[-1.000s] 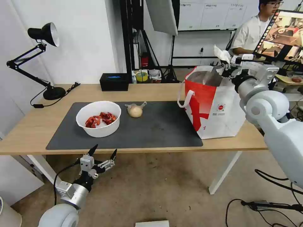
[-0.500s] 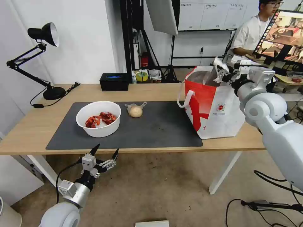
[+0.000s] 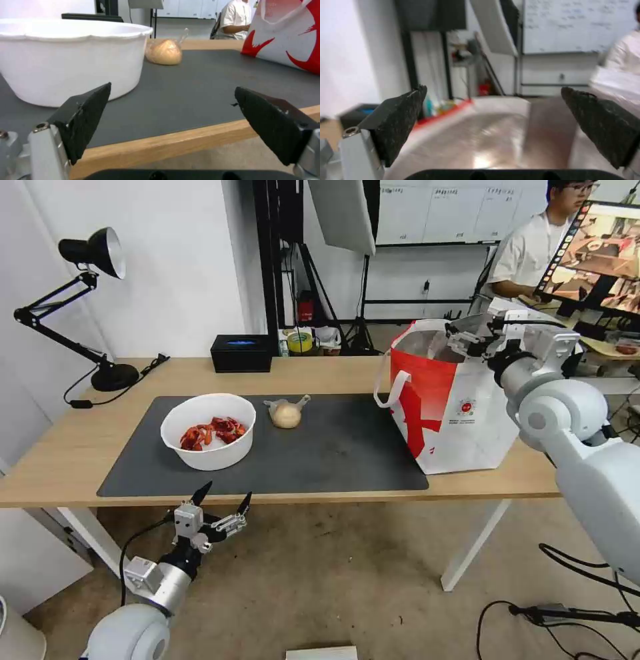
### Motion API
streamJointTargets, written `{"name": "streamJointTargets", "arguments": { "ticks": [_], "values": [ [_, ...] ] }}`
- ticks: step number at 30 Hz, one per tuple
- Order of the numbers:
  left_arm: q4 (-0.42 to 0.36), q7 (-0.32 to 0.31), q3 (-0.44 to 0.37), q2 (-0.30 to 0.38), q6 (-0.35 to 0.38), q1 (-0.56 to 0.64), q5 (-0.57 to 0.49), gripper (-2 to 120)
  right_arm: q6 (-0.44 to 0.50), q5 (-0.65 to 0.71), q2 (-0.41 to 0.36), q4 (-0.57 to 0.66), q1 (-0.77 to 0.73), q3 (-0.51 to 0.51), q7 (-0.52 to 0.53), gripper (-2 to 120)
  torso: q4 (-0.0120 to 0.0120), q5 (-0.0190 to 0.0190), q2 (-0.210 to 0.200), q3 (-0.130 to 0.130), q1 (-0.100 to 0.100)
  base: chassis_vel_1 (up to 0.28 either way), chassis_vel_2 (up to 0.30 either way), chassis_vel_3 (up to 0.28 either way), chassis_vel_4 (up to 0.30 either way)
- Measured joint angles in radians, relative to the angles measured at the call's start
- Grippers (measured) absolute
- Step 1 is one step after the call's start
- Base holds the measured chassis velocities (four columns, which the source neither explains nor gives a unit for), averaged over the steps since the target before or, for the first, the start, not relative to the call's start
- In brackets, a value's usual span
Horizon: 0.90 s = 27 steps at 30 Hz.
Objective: Pick up the trash from the table and place it into the takeout bag.
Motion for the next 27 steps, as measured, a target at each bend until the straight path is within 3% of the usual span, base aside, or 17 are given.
{"name": "streamJointTargets", "arguments": {
  "ticks": [6,16,27],
  "values": [
    [-0.006,-0.001,-0.018,-0.001,0.0,0.014,-0.005,100,0.048,0.067,-0.066,0.203,-0.134,0.037,-0.033,100,0.0,-0.0001,0.0,0.0,0.0,0.0,0.0,0.0,0.0],
    [-0.013,-0.001,-0.028,-0.017,-0.003,0.028,-0.002,100,0.081,0.017,-0.112,0.419,-0.425,0.102,-0.086,100,0.0,-0.0002,0.0,0.0,0.0,0.0,0.0,0.0,0.0],
    [-0.014,0.003,-0.058,-0.03,-0.015,0.056,0.002,100,0.225,-0.278,0.0,0.448,-0.813,0.086,-0.09,100,-0.0001,-0.0002,0.0,0.0,0.0,0.0,0.0,0.0,0.0]
  ]
}}
